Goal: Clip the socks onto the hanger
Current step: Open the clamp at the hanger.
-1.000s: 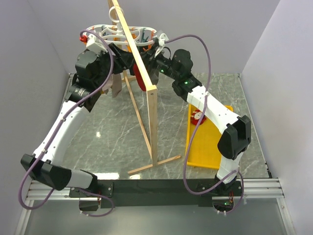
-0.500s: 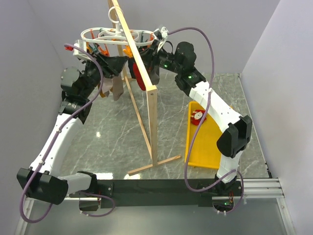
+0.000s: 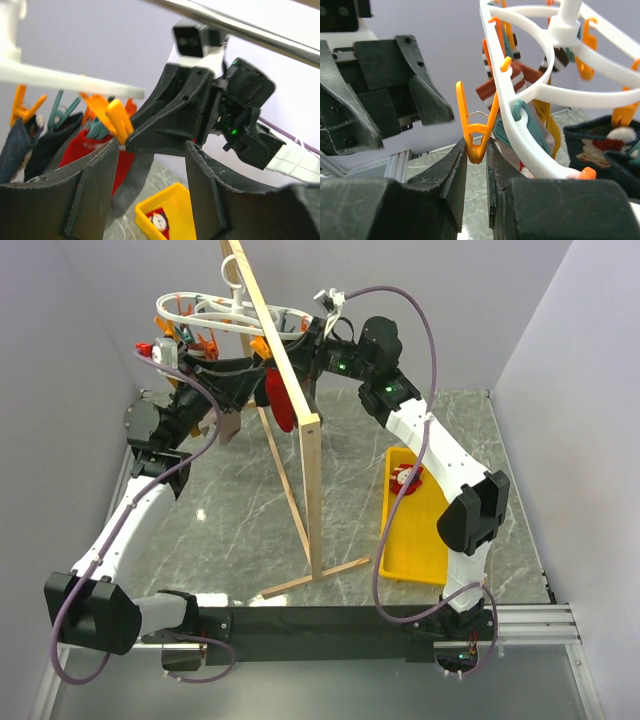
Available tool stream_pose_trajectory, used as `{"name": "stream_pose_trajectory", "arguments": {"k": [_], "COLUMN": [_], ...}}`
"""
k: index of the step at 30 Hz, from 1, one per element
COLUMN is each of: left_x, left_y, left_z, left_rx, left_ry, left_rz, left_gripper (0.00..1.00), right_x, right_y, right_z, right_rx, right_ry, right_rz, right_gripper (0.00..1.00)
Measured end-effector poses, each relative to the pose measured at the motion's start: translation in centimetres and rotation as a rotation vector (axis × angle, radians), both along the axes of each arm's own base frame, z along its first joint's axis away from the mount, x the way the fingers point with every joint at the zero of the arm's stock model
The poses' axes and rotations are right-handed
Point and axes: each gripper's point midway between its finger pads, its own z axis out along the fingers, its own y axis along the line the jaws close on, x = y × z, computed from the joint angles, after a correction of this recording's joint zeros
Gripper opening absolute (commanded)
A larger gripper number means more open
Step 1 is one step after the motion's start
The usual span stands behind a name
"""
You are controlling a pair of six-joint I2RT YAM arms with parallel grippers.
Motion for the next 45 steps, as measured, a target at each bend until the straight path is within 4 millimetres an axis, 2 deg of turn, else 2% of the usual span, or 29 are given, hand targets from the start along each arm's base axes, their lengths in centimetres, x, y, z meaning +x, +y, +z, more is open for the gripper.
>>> {"name": "stream_pose_trajectory", "arguments": {"k": [7,17,25,33,39,45], "left_x": [0.7,2.4,3.4,2.9,2.9,3.2], "left_y": [0.0,0.3,-0.1,-0.4,-0.6,-0.8], "left_z": [0.5,0.0,-0.6,0.3,0.8,1.1], "left_rx": [-0.026,-0.094,-0.153,-0.184,-0.189,-0.201], "left_ry": [-0.088,-0.073,-0.050,-0.086,-0.105,-0.106], "left_rz": [-0.012,-0.044,-0.108,-0.160,-0.192,-0.219], "left_gripper": [0.59,0.61,0.61,0.63,0.63,0.69], "right_x": [0.4,-0.4,-0.5,-0.2,-0.2,-0.1], "right_y": [0.0,-0.3,-0.4,0.2,-0.2,-0.4], "right_z": [-0.8,0.4,0.5,-0.3,0.0,0.2], "right_rx": [-0.003,0.019,0.030,0.029,0.030,0.035], "right_ry": [0.052,0.074,0.112,0.156,0.146,0.147], "right_rz": [0.027,0.080,0.115,0.145,0.149,0.150], "right_gripper": [0.03,0.03,0.02,0.02,0.02,0.02]}}
